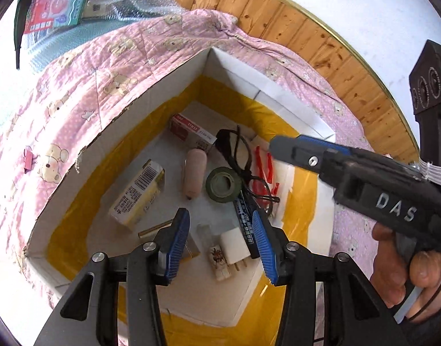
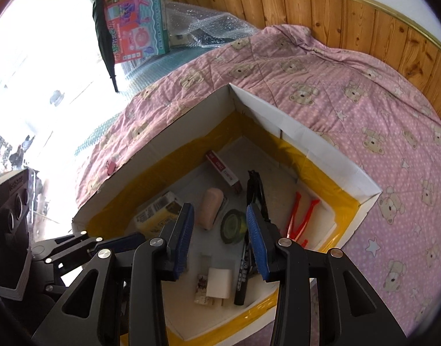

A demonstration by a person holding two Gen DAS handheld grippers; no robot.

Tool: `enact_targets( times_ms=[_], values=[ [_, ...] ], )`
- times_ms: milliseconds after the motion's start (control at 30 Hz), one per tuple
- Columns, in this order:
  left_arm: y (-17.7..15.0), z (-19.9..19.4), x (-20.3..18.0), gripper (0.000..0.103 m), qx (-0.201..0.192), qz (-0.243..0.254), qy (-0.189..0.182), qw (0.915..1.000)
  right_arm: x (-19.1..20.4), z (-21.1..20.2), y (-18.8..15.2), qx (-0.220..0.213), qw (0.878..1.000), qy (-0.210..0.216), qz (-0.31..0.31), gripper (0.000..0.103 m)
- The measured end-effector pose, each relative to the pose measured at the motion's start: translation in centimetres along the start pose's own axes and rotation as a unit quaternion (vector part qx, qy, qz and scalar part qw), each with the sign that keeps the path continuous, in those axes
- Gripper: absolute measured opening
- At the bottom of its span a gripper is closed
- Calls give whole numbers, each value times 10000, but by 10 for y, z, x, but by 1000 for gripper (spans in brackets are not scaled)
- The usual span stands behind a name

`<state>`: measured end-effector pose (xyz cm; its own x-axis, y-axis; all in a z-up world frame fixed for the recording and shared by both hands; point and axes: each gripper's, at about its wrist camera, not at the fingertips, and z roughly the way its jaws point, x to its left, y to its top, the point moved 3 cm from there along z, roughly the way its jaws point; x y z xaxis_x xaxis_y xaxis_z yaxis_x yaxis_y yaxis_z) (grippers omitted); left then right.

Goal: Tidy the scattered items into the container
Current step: 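Withdraw both open grippers up from the filled box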

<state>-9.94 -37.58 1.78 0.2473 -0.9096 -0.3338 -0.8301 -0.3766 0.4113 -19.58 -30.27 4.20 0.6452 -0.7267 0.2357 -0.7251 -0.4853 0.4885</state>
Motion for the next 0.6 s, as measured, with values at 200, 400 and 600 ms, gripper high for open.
enact_targets(
  times_ms=[200,400,600],
  values=[
    [-9,-15,-12,47,-123,206,-9,9997,8,-18,-20,35,9999,-96,-68,41],
    [-19,-26,-18,48,-144,275,-55,9995,16,-33,-38,197,9993,-256,-171,41],
    [-29,-38,-21,54,-154,391,-68,9991,23,-47,-44,389,9979,-402,-326,42]
  ],
)
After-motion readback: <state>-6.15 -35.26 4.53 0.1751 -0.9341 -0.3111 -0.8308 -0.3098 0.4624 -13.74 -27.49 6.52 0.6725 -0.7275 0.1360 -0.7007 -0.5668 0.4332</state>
